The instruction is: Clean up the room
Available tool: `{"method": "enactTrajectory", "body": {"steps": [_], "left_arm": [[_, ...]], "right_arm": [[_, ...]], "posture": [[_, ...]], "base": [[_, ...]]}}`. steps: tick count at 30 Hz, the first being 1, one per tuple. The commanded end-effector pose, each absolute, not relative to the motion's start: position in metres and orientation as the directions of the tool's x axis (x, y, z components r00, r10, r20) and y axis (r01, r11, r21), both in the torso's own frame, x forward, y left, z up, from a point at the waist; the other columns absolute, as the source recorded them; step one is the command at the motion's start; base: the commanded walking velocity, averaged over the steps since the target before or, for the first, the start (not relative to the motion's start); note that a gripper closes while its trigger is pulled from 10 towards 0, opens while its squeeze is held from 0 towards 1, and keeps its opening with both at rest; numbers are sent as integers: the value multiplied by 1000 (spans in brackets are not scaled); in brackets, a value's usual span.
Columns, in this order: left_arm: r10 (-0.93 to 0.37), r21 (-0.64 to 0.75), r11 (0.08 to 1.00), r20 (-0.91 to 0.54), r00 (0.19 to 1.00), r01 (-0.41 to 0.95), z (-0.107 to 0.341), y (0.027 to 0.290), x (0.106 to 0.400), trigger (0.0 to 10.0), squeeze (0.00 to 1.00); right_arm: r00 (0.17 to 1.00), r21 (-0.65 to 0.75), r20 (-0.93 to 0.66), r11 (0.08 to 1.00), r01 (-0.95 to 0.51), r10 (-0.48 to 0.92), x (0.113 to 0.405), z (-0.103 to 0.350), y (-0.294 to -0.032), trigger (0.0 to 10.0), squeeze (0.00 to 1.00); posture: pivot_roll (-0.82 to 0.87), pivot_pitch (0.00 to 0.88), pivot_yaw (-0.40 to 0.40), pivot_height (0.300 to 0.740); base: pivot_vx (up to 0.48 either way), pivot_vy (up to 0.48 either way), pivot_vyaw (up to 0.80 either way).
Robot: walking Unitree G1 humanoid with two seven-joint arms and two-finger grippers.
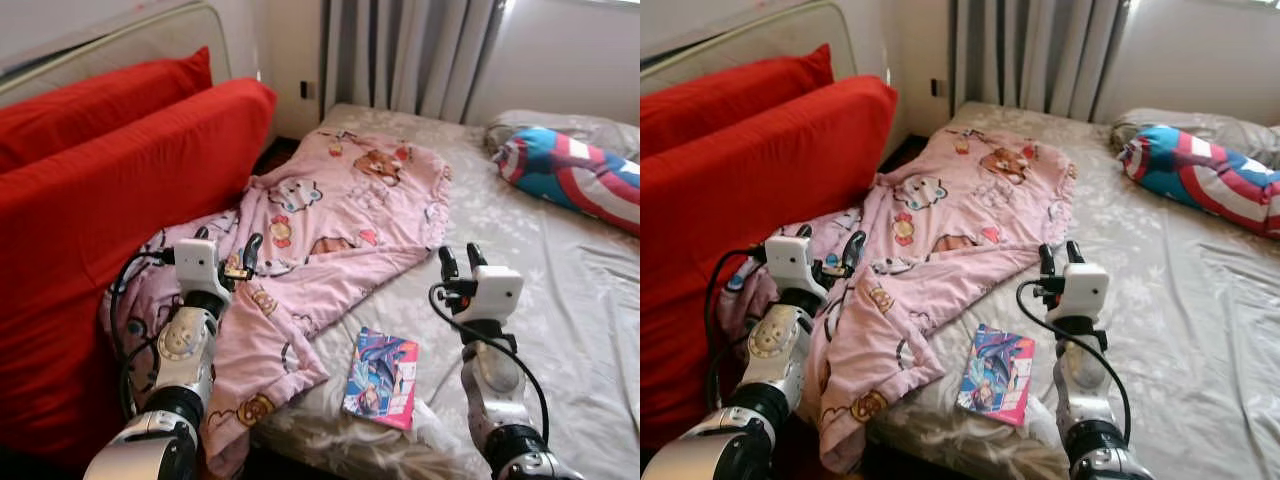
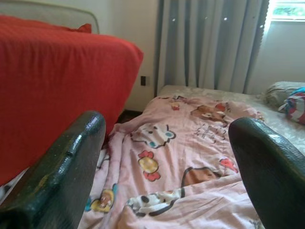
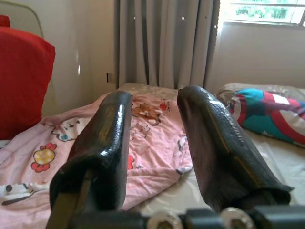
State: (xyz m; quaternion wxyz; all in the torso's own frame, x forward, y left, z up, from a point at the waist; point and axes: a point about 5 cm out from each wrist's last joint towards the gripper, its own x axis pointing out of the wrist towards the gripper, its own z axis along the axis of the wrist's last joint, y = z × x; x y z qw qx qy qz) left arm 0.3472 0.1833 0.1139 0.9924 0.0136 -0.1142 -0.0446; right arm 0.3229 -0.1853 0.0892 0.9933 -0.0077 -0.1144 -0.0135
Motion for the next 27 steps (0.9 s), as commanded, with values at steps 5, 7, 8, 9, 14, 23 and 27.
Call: {"method": "enactTrajectory", "body": {"steps": [5, 7, 8, 9, 14, 23, 27], "left_arm": [[-84, 63, 995, 18, 996, 83, 77, 195, 333, 10000, 0], [-77, 64, 995, -14, 997, 78, 69, 197, 330, 10000, 0], [-74, 58, 996, -22, 997, 75, 68, 197, 329, 10000, 0], [-72, 55, 996, -24, 997, 73, 67, 197, 329, 10000, 0], [-75, 48, 996, -17, 997, 75, 69, 196, 330, 10000, 0], [-77, 20, 997, 8, 997, 77, 71, 201, 326, 10000, 0], [-67, 27, 997, 38, 997, 66, 72, 206, 319, 10000, 0]], "right_arm": [[995, 39, 42, 996, 86, -88, 310, 56, -197, 10000, 0], [994, 59, -11, 992, 108, -108, 305, 47, -200, 10000, 0], [990, 89, -45, 987, 137, -133, 302, 41, -203, 10000, 0], [983, 120, -81, 977, 175, -166, 298, 34, -206, 10000, 0], [964, 176, -141, 952, 249, -226, 289, 23, -213, 10000, 0], [978, 178, -108, 964, 196, -179, 286, 22, -199, 10000, 0], [992, 131, -52, 984, 122, -116, 278, 23, -187, 10000, 0]], "posture": [[-65, 0, -38, 740], [-68, 0, -38, 740], [-66, 0, -39, 740], [-60, 0, -40, 740], [-53, 0, -26, 740], [-80, 0, 43, 740], [-83, 0, 42, 740]], "base": [[0, 0, 0], [0, 0, 0], [0, 0, 0], [0, 0, 0], [0, 0, 0], [0, 0, 0], [0, 0, 0]]}}
